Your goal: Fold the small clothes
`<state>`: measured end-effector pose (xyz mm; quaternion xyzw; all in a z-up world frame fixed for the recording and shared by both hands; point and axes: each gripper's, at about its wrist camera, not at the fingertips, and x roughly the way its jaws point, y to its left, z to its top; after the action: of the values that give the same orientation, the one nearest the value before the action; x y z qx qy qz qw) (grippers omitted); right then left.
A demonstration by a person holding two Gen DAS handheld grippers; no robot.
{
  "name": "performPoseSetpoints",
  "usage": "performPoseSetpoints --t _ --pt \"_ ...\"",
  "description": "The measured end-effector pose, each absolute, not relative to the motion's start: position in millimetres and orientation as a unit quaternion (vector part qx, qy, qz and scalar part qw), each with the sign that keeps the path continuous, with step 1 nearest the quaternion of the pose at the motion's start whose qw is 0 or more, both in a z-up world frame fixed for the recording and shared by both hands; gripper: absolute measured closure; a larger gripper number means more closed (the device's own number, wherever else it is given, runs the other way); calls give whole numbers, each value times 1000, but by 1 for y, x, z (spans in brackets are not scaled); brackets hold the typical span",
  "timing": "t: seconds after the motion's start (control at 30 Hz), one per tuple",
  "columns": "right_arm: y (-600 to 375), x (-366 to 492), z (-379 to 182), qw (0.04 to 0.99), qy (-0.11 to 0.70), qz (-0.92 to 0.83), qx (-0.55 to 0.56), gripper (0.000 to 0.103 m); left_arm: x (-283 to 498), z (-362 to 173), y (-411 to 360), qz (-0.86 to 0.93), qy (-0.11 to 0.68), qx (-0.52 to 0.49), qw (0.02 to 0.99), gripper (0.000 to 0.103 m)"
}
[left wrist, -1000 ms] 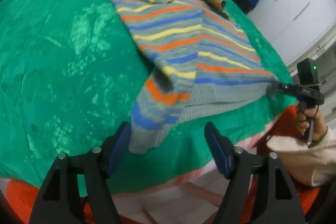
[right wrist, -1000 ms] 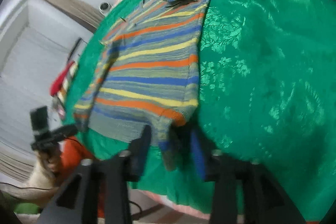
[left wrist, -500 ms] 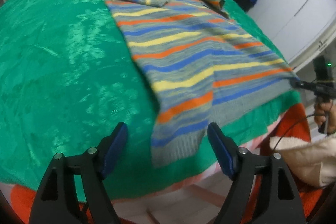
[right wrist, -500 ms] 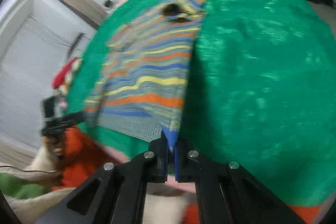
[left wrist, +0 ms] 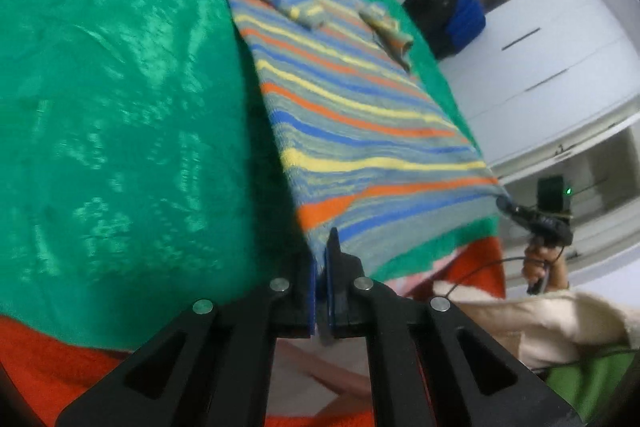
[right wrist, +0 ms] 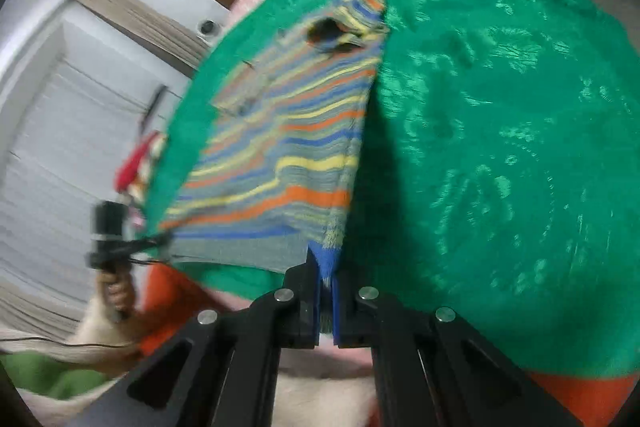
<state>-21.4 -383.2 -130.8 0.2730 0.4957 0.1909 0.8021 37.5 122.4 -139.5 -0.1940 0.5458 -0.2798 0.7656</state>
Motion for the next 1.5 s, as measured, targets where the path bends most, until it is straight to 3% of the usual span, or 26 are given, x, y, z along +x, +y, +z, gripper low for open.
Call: performPoseSetpoints --t 0.23,0.4,0.57,0.73,0.8,0.87,0.9,0.93,0.97,1.1,1.2,1.37,1.5 --pt "-363 -24 -188 768 570 157 245 99 36 -198 122 -210 618 -139 744 102" --pt "-356 -39 -180 776 559 155 248 99 22 -173 124 -215 592 -116 768 102" --pt "-349 -29 -208 777 582 120 207 100 33 -202 101 -183 603 -58 775 101" --pt "-342 -25 -208 774 594 118 185 96 26 -196 97 -166 602 -32 780 94" --pt "-343 -26 -208 768 601 117 189 91 19 -189 95 -154 605 -9 782 87" --pt "-347 -26 -206 764 609 109 185 82 13 -176 91 -132 597 19 791 57" --pt "-351 -28 -198 767 610 99 172 71 10 -165 91 -121 582 30 804 50" --pt "-355 -29 -187 776 607 86 150 62 7 -153 93 -108 562 38 819 35" --pt "-358 -29 -173 789 598 70 119 60 6 -139 96 -93 538 42 837 26" --pt "-362 -3 -109 847 530 32 -36 56 18 -106 99 -38 451 32 891 14" --pt "-337 47 -88 862 494 86 -68 55 32 -111 87 -10 409 17 912 12" --pt "-260 159 -118 837 508 184 -86 55 37 -150 86 11 416 -4 909 12" --pt "-224 233 -158 833 522 151 -98 55 28 -166 99 21 427 3 904 12"
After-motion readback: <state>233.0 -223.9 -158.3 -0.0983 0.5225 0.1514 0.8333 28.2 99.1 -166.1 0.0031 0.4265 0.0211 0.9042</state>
